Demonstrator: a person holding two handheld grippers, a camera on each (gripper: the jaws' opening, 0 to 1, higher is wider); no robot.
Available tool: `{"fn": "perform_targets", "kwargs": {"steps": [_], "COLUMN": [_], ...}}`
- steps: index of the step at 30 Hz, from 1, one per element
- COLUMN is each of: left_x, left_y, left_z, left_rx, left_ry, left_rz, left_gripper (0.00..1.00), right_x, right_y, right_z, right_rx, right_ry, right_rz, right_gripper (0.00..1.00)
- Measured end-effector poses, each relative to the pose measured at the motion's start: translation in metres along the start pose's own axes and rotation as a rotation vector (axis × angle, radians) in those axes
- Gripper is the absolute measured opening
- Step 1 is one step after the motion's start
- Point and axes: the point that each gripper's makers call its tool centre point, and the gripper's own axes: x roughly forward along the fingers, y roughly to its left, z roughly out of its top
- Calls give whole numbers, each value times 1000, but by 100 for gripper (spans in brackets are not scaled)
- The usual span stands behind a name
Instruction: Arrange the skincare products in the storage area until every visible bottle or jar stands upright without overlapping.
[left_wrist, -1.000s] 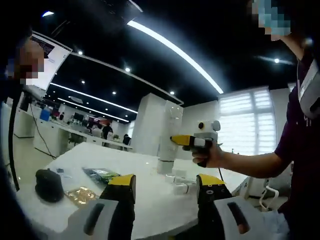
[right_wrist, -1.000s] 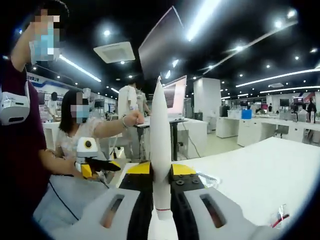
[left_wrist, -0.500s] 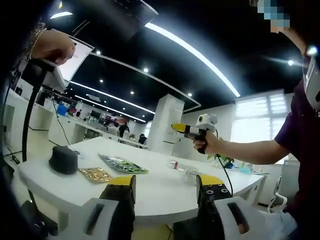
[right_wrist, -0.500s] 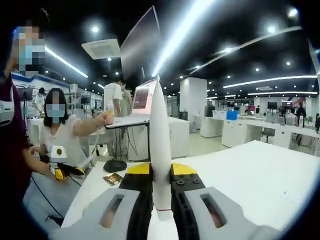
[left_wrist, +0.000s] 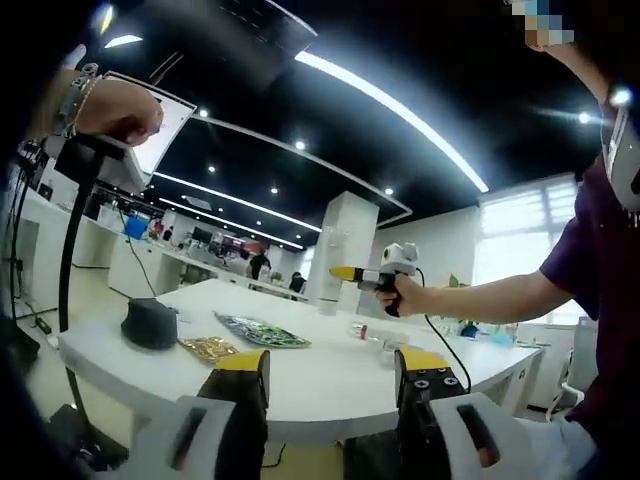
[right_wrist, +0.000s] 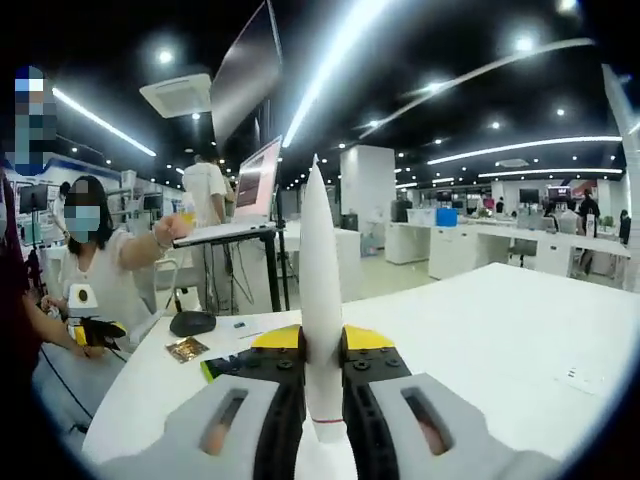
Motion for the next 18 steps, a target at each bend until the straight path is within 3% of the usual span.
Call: {"fn": "perform_targets", "kwargs": {"steps": [13, 18], "left_x": [3, 3], "left_y": [0, -3], "left_z": [-4, 1], "left_rx": [-16, -56], "left_ry": [9, -24], "left_rz": [4, -6], "left_gripper": [51, 51], "right_x": [8, 2], "right_y": [-29, -40], "right_z": [-17, -28], "right_rx": [-57, -47], "right_ry": [38, 50], "right_rz": [-40, -49], "right_gripper": [10, 10]}}
